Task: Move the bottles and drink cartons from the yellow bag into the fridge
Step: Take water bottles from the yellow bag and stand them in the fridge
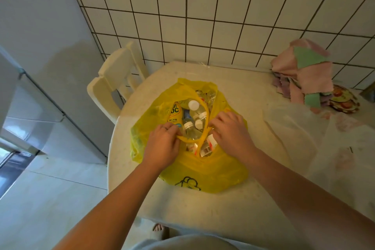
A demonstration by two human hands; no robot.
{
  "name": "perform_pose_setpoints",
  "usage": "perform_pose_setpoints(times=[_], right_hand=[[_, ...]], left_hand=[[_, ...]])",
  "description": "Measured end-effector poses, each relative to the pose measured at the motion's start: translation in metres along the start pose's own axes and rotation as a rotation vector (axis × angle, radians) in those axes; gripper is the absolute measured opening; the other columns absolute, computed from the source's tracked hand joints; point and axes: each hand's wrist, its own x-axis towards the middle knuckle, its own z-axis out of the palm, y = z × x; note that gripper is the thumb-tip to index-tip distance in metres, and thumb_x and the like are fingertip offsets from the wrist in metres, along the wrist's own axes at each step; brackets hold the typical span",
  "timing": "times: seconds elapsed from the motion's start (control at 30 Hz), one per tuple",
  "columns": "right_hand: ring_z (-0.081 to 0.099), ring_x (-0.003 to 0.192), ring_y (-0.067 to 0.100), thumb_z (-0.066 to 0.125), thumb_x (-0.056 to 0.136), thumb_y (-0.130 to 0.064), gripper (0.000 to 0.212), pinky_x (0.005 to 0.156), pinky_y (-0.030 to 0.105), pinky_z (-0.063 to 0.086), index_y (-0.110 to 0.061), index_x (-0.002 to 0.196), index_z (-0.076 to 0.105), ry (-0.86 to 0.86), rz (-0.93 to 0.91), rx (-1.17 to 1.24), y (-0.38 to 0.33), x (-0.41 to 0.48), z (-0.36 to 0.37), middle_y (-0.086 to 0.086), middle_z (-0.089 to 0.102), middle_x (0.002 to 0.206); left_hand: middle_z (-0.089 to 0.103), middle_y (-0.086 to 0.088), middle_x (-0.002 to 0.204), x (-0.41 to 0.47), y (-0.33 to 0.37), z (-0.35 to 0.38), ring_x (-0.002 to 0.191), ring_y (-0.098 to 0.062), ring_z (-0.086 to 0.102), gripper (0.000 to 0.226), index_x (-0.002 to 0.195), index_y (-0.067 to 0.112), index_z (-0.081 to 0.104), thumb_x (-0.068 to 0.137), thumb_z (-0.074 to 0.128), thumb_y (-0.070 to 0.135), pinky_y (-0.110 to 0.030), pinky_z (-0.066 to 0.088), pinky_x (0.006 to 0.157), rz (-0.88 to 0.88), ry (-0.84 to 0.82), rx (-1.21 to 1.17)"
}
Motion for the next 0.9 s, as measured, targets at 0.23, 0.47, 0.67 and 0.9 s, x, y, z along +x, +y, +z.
perform_pose_setpoints(times=[0.23,0.47,0.67,0.9], right_hand=[[0.053,0.097,0.023,0.056,0.091,-0.020,0.005,0.083,0.039,0.039,-0.021,0.095,0.059,0.093,0.077,0.120,0.011,-0.019,-0.003,-0.002,0.059,0.102],[0.053,0.106,0.023,0.059,0.087,-0.023,0.021,0.088,0.042,0.045,-0.020,0.108,0.061,0.114,0.071,0.205,-0.006,-0.009,0.003,-0.002,0.059,0.112],[0.051,0.116,0.024,0.065,0.084,-0.023,0.040,0.095,0.045,0.045,-0.022,0.124,0.058,0.088,0.079,0.201,-0.019,0.024,0.003,-0.001,0.054,0.125],[0.045,0.124,0.023,0.067,0.086,-0.024,0.048,0.099,0.044,0.042,-0.025,0.133,0.055,0.026,0.157,0.184,-0.025,0.038,0.005,-0.002,0.050,0.135]], left_hand=[[0.056,0.000,0.075,0.015,-0.013,-0.025,0.067,-0.016,0.051,0.012,0.086,0.013,0.056,0.096,0.051,0.015,-0.033,0.038,0.057,-0.486,0.309,-0.398],[0.060,-0.009,0.088,0.029,-0.058,-0.032,0.078,-0.023,0.052,0.015,0.093,0.012,0.055,0.096,0.041,0.013,-0.031,0.037,0.057,-0.815,0.262,-0.446],[0.064,0.005,0.112,0.039,-0.045,-0.037,0.099,-0.022,0.058,0.040,0.121,0.024,0.057,0.084,0.054,0.009,-0.043,0.049,0.085,-0.337,0.117,-0.210],[0.050,0.007,0.139,0.068,-0.006,-0.025,0.125,-0.024,0.040,0.056,0.137,0.039,0.046,0.085,0.064,0.046,-0.043,0.036,0.100,0.084,-0.365,0.130]])
